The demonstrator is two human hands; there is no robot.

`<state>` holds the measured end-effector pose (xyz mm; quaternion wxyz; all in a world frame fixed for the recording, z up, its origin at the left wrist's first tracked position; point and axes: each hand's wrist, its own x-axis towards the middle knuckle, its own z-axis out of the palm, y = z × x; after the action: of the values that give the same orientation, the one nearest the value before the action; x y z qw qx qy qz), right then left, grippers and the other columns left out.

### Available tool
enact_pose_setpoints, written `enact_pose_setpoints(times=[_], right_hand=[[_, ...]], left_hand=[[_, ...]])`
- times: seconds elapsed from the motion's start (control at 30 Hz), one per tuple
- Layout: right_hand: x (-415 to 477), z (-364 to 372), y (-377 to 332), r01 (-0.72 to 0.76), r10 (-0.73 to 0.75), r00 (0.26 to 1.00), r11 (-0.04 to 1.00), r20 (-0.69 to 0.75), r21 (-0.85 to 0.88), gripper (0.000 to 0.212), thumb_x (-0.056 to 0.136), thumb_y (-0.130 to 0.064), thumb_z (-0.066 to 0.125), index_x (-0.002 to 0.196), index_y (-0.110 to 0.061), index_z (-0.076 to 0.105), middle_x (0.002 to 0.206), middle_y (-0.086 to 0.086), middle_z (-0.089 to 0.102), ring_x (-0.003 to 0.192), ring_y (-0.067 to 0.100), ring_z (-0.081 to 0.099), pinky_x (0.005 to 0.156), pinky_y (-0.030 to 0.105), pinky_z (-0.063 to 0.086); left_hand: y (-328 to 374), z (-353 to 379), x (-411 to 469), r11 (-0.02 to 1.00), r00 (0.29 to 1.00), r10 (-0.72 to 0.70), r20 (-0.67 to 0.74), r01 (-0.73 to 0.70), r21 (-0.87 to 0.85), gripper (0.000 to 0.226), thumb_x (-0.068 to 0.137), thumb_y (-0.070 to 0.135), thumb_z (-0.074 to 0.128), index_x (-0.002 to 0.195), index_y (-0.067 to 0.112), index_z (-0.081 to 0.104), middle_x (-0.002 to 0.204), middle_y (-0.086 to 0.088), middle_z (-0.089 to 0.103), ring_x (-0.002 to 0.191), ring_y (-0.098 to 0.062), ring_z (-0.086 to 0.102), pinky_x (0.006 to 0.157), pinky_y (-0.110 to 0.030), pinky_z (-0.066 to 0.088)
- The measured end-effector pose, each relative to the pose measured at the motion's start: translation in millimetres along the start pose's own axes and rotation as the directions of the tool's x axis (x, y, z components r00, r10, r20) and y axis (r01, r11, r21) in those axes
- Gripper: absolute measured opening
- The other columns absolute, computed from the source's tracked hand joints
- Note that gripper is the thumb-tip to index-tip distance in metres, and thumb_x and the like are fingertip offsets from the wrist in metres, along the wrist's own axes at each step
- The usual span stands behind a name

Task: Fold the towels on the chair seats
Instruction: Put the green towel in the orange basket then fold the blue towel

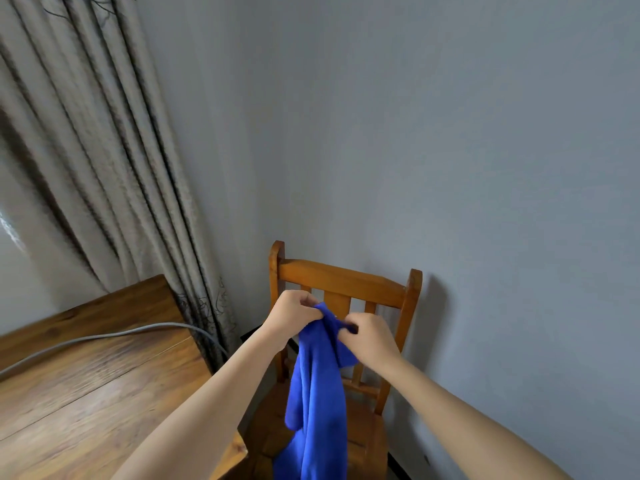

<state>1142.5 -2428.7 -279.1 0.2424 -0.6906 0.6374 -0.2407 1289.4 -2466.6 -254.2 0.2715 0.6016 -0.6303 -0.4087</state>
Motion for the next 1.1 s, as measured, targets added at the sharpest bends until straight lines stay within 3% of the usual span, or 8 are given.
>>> enact_pose_setpoints(times=[0.2, 0.33, 0.47, 0.63, 0.77, 0.87, 1.0, 1.1], right_hand=[[21.7, -49.6, -16.6, 0.082, -0.080, 0.990, 0.997, -0.115, 0.009, 0.016, 0.087, -0.009, 0.053, 0.088, -0.004, 0.069, 0.088, 0.007, 0.069, 0.078, 0.014, 0.058, 0.065, 0.019, 0.043], [38.3, -68.3, -37.7, 0.132, -0.155, 0.980, 0.976, -0.126, -0.174, 0.018, 0.085, -0.014, 0.052, 0.086, -0.007, 0.069, 0.083, 0.006, 0.068, 0.073, 0.015, 0.054, 0.058, 0.021, 0.039], [60.7, -95.9, -43.6, 0.064, -0.103, 0.948, 0.989, -0.302, -0.136, 0.017, 0.080, -0.013, 0.055, 0.072, -0.002, 0.065, 0.070, 0.010, 0.062, 0.070, 0.023, 0.054, 0.062, 0.031, 0.040], [74.0, -134.0, -41.2, 0.002, 0.010, 0.868, 1.000, -0.496, 0.022, 0.024, 0.078, -0.008, 0.051, 0.056, -0.003, 0.043, 0.057, 0.018, 0.036, 0.056, 0.019, 0.032, 0.055, 0.029, 0.025], [77.6, -146.5, -33.1, -0.011, 0.067, 0.821, 0.995, -0.567, 0.103, 0.025, 0.083, -0.008, 0.050, 0.079, 0.015, 0.059, 0.071, 0.030, 0.052, 0.064, 0.022, 0.042, 0.058, 0.029, 0.032], [75.0, -144.0, -32.7, 0.019, 0.046, 0.815, 0.994, -0.578, 0.106, 0.024, 0.084, -0.006, 0.050, 0.080, 0.015, 0.060, 0.067, 0.021, 0.051, 0.065, 0.022, 0.042, 0.059, 0.028, 0.033], [73.1, -137.2, -38.4, 0.071, -0.018, 0.811, 0.995, -0.585, 0.068, 0.022, 0.085, -0.006, 0.050, 0.081, 0.012, 0.062, 0.078, 0.028, 0.062, 0.067, 0.022, 0.046, 0.062, 0.029, 0.037], [76.3, -137.4, -39.1, 0.070, 0.003, 0.796, 0.993, -0.606, 0.097, 0.023, 0.083, -0.005, 0.049, 0.076, 0.015, 0.057, 0.069, 0.029, 0.053, 0.065, 0.023, 0.039, 0.059, 0.028, 0.031]], left_hand=[[-12.8, -0.3, -4.4, 0.996, 1.000, 0.000, 0.023, 0.001, -0.084, 0.014, 0.082, 0.010, 0.063, 0.087, 0.021, 0.056, 0.089, -0.008, 0.063, 0.088, -0.024, 0.061, 0.078, -0.035, 0.054], [-17.8, 5.7, -5.2, 0.982, 0.998, 0.012, 0.060, -0.001, -0.187, 0.022, 0.080, 0.009, 0.066, 0.092, 0.018, 0.050, 0.097, -0.012, 0.066, 0.090, -0.026, 0.065, 0.078, -0.037, 0.056], [-33.5, 1.6, -1.4, 0.973, 0.996, 0.016, 0.083, 0.004, -0.232, 0.019, 0.080, 0.006, 0.066, 0.084, 0.016, 0.050, 0.099, -0.014, 0.067, 0.092, -0.027, 0.065, 0.080, -0.038, 0.056], [-57.4, 0.1, 2.5, 0.984, 0.996, -0.021, 0.085, 0.036, -0.176, 0.018, 0.081, 0.004, 0.064, 0.074, 0.016, 0.052, 0.085, -0.010, 0.066, 0.082, -0.022, 0.065, 0.072, -0.030, 0.055], [-76.7, 4.9, 1.4, 0.984, 0.991, -0.066, 0.117, 0.084, -0.158, 0.020, 0.082, -0.001, 0.060, 0.072, 0.015, 0.052, 0.068, 0.001, 0.057, 0.061, -0.008, 0.054, 0.050, -0.014, 0.042], [-92.5, 11.8, 0.8, 0.985, 0.991, -0.099, 0.090, 0.110, -0.136, 0.021, 0.083, -0.002, 0.057, 0.072, 0.015, 0.053, 0.069, 0.002, 0.057, 0.062, -0.007, 0.053, 0.054, -0.014, 0.040], [-101.9, 15.4, 3.5, 0.980, 0.990, -0.128, 0.056, 0.135, -0.149, 0.016, 0.085, 0.002, 0.054, 0.074, 0.014, 0.057, 0.077, 0.000, 0.062, 0.073, -0.010, 0.058, 0.059, -0.015, 0.044], [-105.9, 15.9, 2.6, 0.966, 0.990, -0.137, 0.039, 0.142, -0.214, 0.015, 0.088, 0.004, 0.050, 0.075, 0.013, 0.053, 0.078, -0.004, 0.059, 0.075, -0.013, 0.056, 0.064, -0.018, 0.043]])
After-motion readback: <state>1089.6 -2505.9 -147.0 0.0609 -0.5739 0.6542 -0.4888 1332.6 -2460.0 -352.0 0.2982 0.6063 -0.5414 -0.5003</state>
